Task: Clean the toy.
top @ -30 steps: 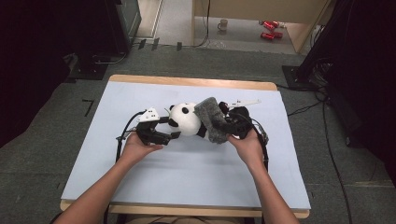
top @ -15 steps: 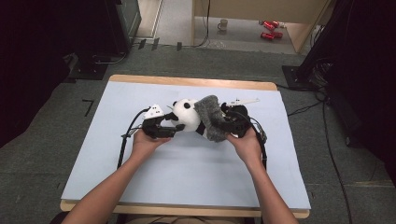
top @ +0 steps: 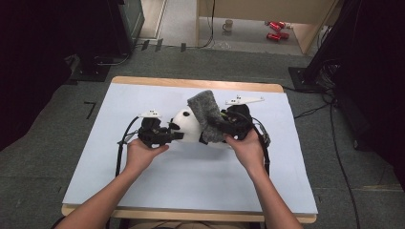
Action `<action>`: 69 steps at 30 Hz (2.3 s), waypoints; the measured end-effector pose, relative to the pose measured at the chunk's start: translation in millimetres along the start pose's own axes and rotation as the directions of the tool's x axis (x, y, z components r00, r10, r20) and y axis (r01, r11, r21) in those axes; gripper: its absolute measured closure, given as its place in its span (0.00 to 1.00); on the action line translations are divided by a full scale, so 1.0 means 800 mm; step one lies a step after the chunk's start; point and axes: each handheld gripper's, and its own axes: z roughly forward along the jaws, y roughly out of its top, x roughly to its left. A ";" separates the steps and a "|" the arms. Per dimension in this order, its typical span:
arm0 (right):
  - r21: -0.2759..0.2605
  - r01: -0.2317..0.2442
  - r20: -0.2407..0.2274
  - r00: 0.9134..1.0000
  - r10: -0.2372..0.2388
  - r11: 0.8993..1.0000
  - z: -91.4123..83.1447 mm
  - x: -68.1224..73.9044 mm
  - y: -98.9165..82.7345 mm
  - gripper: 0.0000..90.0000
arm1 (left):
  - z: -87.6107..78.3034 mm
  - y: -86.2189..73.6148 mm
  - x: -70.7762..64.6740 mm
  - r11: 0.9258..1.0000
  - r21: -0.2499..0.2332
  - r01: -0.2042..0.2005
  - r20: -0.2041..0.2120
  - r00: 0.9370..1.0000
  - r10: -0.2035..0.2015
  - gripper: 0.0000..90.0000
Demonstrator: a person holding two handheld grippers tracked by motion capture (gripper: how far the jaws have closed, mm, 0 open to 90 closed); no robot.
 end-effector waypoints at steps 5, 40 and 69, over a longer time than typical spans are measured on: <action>0.020 -0.005 -0.090 0.996 0.007 1.000 0.010 0.037 0.002 0.85 | -0.010 -0.015 -0.015 0.999 -0.001 0.043 -0.009 0.999 -0.043 0.67; 0.130 -0.049 0.100 0.994 0.036 0.990 0.012 -0.024 -0.035 0.87 | 0.003 -0.020 0.019 0.994 -0.092 -0.062 -0.011 0.998 0.061 0.36; 0.036 -0.122 -0.007 0.993 0.122 0.992 0.009 -0.024 -0.010 0.88 | 0.013 -0.003 0.025 0.990 -0.101 -0.097 -0.003 0.995 0.097 0.56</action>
